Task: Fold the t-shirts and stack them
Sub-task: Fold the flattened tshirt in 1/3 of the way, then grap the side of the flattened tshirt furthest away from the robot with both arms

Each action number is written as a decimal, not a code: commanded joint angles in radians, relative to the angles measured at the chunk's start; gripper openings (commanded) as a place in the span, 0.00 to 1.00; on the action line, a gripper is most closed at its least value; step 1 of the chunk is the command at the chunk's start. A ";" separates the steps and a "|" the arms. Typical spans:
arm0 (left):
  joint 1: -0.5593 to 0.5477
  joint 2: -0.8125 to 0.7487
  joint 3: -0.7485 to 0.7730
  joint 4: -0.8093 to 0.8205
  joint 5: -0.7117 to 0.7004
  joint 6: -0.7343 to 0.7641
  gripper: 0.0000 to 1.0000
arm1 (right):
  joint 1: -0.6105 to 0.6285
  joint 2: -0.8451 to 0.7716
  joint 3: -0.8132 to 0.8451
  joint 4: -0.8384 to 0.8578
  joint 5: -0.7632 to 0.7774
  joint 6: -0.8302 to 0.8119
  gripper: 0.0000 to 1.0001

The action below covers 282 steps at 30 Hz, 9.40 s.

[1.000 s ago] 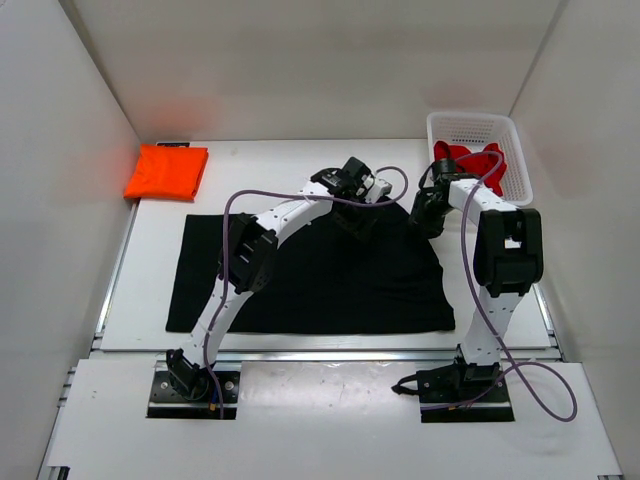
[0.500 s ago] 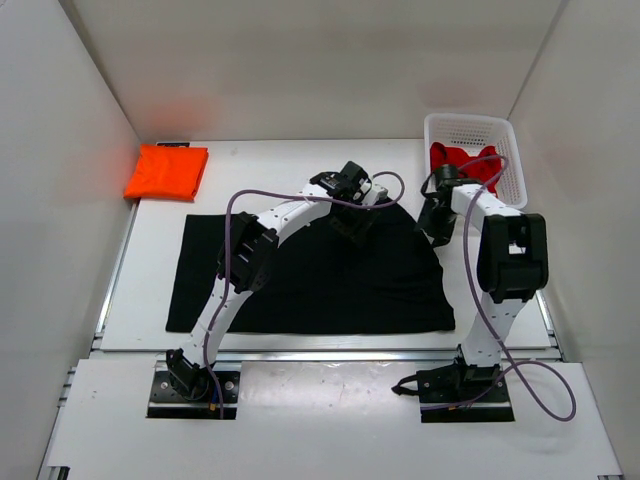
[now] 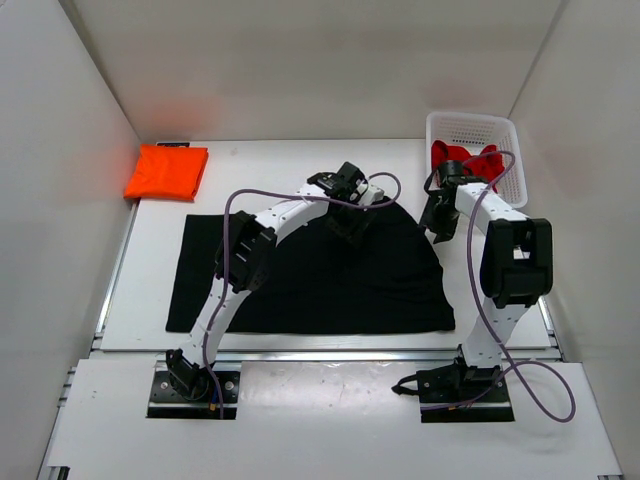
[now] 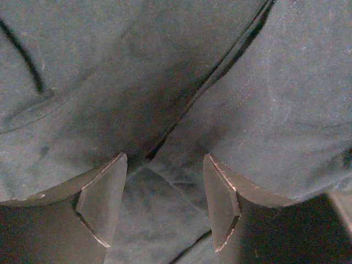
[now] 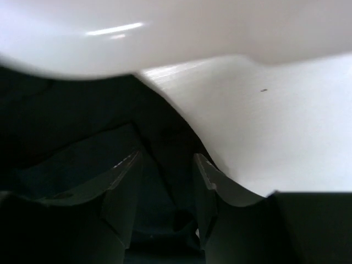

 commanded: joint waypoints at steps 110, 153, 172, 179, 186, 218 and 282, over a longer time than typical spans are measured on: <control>0.027 -0.049 -0.133 0.140 0.191 -0.125 0.51 | 0.091 0.054 -0.019 0.163 -0.053 -0.072 0.48; 0.018 -0.184 -0.088 0.143 -0.064 -0.102 0.15 | 0.085 -0.079 0.035 0.223 -0.032 -0.098 0.00; 0.020 -0.181 -0.142 0.151 -0.133 -0.108 0.17 | 0.089 -0.009 0.144 0.209 -0.027 -0.098 0.00; 0.023 -0.186 -0.131 0.159 -0.203 -0.109 0.18 | 0.076 -0.003 0.139 0.223 -0.049 -0.099 0.01; 0.024 -0.192 -0.136 0.149 -0.223 -0.126 0.90 | 0.085 -0.018 0.150 0.215 -0.077 -0.116 0.47; 0.917 -1.016 -1.114 -0.022 -0.544 0.041 0.98 | -0.127 -0.710 -0.751 -0.013 -0.118 0.187 0.61; 0.869 -0.731 -0.679 -0.026 -0.228 0.057 0.87 | 0.264 -0.235 0.324 -0.300 0.155 0.059 0.47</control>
